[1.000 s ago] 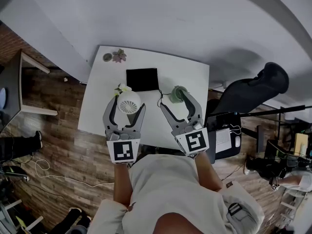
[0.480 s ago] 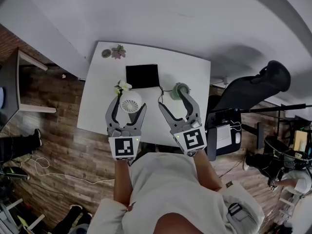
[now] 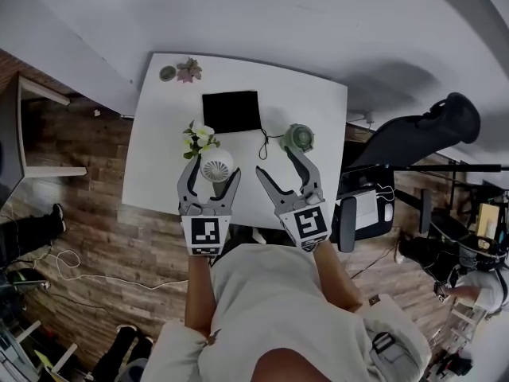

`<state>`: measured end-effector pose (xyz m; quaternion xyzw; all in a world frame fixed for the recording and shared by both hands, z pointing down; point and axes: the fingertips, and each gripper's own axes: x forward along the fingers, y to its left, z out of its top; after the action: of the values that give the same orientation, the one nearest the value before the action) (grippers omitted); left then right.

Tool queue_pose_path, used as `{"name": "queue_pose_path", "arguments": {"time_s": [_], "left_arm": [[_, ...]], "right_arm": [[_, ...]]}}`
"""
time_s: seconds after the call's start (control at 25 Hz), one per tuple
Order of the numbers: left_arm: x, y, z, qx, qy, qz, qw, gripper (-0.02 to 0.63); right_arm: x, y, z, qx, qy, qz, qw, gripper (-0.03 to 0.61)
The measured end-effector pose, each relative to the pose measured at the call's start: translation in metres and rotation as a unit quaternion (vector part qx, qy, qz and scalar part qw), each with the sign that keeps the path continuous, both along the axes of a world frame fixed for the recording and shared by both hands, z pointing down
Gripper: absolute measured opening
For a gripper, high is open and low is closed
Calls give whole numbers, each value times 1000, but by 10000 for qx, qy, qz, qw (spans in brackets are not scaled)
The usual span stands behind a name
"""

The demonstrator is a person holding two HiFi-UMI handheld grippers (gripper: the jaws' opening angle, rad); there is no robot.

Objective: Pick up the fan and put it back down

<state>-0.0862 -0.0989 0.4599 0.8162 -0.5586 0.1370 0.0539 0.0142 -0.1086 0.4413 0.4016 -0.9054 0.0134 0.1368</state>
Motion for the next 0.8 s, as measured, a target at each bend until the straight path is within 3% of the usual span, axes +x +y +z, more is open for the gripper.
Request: {"name": "queue_pose_path", "arguments": {"time_s": [0.8], "left_arm": [[5,7,124,-1340,-90,381,9902,362]], "right_arm": [[-6,10,107,-1139,435,52,9925,293]]}}
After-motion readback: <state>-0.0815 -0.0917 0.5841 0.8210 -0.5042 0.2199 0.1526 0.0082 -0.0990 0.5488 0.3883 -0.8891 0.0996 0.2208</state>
